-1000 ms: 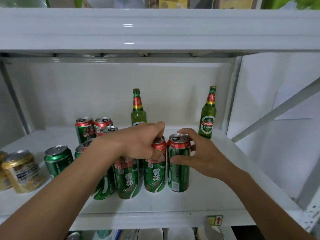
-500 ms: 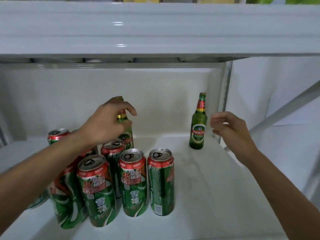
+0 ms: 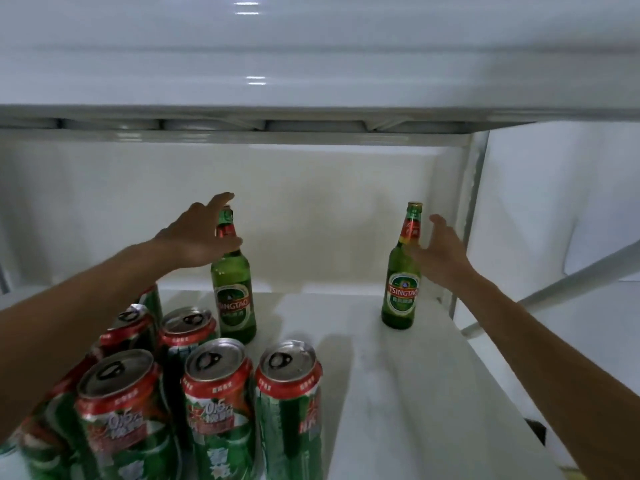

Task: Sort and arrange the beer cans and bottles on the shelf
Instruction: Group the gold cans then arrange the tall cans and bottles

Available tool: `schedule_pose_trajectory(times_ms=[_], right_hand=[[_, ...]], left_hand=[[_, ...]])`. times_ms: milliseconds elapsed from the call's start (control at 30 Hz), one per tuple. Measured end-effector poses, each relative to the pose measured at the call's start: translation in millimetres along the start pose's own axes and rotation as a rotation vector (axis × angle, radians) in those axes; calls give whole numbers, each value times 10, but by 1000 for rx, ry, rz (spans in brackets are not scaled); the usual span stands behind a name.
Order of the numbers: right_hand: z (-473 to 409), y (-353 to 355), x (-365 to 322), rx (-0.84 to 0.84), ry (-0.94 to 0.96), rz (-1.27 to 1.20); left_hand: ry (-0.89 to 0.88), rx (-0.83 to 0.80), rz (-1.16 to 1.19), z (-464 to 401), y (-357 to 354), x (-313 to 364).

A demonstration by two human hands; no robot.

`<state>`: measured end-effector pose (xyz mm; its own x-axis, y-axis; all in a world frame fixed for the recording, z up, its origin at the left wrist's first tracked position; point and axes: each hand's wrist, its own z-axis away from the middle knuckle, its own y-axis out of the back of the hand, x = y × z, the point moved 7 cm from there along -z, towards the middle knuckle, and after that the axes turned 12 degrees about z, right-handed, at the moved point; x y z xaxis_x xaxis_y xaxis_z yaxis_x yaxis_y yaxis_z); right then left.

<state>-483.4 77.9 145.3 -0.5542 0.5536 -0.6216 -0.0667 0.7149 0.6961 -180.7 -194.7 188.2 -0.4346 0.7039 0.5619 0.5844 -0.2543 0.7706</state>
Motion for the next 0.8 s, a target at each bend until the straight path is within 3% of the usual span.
schedule_pose_trajectory(times_ms=[200, 467, 800], right_hand=[[-186, -252, 53, -92, 25, -50], [-84, -255, 145, 76, 9, -159], [285, 158, 37, 125, 145, -47]], left_hand=[[-62, 28, 63, -96, -66, 4], [-141, 173, 160, -149, -67, -34], [-283, 194, 206, 113, 74, 410]])
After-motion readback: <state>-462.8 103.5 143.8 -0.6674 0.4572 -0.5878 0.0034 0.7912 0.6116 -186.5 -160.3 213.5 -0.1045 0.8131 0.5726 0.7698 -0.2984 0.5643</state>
